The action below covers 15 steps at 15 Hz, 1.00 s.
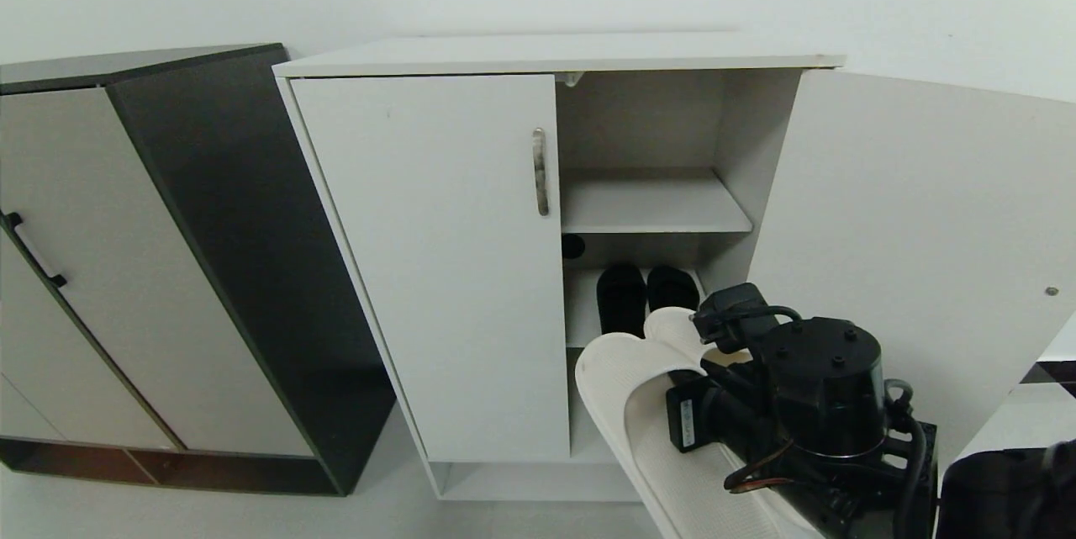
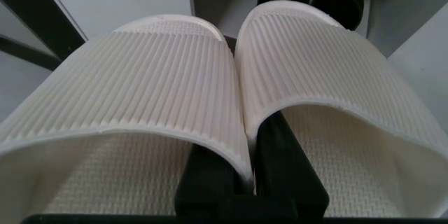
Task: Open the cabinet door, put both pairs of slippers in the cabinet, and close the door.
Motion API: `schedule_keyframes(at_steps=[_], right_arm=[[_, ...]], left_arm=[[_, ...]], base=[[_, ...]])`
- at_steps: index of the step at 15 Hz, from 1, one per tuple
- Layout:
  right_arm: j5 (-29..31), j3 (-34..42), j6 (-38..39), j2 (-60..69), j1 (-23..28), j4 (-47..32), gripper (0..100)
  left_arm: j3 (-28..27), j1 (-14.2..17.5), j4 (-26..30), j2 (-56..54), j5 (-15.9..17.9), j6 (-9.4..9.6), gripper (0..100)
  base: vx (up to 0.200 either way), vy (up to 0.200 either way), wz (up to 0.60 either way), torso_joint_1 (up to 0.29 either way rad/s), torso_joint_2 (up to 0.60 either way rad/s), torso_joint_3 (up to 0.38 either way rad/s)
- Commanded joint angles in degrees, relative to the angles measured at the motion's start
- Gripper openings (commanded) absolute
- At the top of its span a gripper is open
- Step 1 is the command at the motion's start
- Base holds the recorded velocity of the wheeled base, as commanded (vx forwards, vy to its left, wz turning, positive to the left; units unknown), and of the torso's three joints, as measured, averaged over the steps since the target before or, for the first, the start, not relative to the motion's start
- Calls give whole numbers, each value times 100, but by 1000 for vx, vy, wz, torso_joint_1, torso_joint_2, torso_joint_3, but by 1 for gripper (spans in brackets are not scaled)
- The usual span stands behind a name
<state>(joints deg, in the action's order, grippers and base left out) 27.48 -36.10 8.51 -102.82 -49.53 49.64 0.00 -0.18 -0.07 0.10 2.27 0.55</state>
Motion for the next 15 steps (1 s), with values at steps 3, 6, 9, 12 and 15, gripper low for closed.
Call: schedule_keyframes(at_steps=[3, 6, 9, 12, 15], right_arm=[[3, -3, -7, -116, 14, 46, 0], [320, -398, -60, -406, 66, 72, 0], [1286, -1725, 230, -582, 49, -1457, 0], [1691, -3158, 1004, -634, 31, -3171, 0], [1972, -3975, 1048, -643, 22, -3962, 0]], left_arm=[[0, 1, -1, -1, 28, 95, 0], [0, 1, -1, -1, 2, -2, 0], [0, 1, -1, -1, 2, -2, 0], [0, 1, -1, -1, 2, 7, 0], [0, 1, -1, -1, 2, 7, 0]], base=[[0, 0, 0, 2, 24, 14], [0, 0, 0, 0, 0, 0], [0, 0, 0, 0, 0, 0], [0, 0, 0, 0, 0, 0], [0, 0, 0, 0, 0, 0]])
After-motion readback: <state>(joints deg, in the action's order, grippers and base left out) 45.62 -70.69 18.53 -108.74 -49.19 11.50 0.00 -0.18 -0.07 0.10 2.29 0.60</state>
